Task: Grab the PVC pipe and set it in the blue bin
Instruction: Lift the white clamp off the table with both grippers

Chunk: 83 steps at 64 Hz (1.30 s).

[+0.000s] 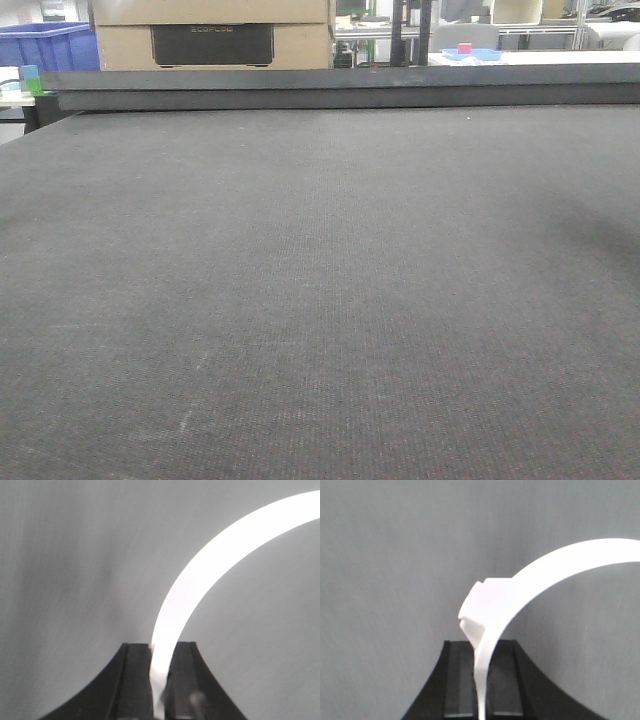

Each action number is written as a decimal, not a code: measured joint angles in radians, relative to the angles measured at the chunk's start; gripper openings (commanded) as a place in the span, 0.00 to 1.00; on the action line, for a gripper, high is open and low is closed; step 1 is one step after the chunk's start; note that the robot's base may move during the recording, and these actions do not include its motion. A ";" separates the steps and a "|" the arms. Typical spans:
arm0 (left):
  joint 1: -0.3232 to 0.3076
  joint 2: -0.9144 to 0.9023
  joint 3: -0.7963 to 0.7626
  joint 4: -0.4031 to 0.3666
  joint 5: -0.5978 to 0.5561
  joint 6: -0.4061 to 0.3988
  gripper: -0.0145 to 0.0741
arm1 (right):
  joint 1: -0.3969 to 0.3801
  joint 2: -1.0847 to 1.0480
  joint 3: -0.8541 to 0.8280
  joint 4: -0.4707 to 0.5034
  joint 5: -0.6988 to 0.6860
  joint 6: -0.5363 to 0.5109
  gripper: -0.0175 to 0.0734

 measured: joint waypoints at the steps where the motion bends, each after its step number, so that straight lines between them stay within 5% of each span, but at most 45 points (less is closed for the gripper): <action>1: -0.006 -0.011 0.000 -0.007 -0.017 0.000 0.04 | 0.000 -0.009 0.000 0.000 -0.016 0.000 0.01; 18: -0.132 -0.210 0.105 -0.024 -0.381 0.000 0.04 | 0.000 -0.212 0.118 0.000 -0.269 -0.045 0.01; 31: -0.146 -0.363 0.339 -0.035 -0.594 0.000 0.04 | 0.000 -0.464 0.336 -0.039 -0.430 -0.049 0.01; 56: -0.146 -0.692 0.515 0.003 -0.642 0.000 0.04 | 0.000 -0.822 0.422 -0.050 -0.510 -0.053 0.01; 83: -0.146 -0.775 0.515 0.069 -0.659 0.000 0.04 | 0.000 -0.851 0.422 -0.052 -0.538 -0.053 0.01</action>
